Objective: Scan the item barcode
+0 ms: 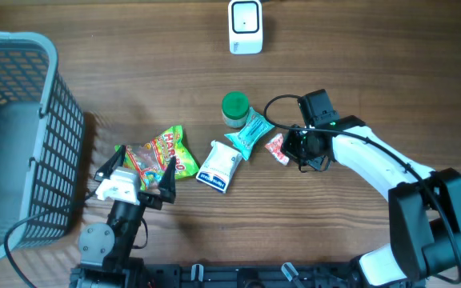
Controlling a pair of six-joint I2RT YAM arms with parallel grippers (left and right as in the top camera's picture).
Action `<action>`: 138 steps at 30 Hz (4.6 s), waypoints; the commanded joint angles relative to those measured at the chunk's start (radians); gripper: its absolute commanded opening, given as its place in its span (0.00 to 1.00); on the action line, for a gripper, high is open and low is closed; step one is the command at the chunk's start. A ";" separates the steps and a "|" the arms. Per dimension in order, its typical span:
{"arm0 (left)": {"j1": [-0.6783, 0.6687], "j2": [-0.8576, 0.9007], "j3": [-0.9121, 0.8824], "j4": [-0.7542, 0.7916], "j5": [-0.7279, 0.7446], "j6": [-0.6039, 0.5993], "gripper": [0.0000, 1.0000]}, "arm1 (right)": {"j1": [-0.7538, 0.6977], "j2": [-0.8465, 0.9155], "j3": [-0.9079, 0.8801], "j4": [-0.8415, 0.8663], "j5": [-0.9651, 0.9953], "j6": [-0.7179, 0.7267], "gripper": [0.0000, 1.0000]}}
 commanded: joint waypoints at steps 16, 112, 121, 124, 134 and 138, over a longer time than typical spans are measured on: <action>-0.005 0.000 -0.035 -0.149 -0.063 0.014 1.00 | 0.001 -0.345 0.247 -0.308 -0.444 -0.052 0.04; -0.005 0.000 -0.035 -0.149 -0.063 0.014 1.00 | -0.971 0.492 0.649 0.302 0.734 -0.824 0.05; -0.005 0.000 -0.035 -0.149 -0.063 0.014 1.00 | -0.808 0.247 0.651 0.161 0.489 -0.816 1.00; -0.005 0.000 -0.035 -0.149 -0.063 0.014 1.00 | -0.637 0.100 0.651 0.000 0.124 -0.687 1.00; -0.005 0.000 -0.035 -0.149 -0.063 0.014 1.00 | 0.062 0.159 0.637 -0.318 -0.035 -0.724 1.00; -0.005 0.000 -0.035 -0.149 -0.063 0.014 1.00 | 0.196 0.153 0.637 -0.405 -0.005 -0.618 1.00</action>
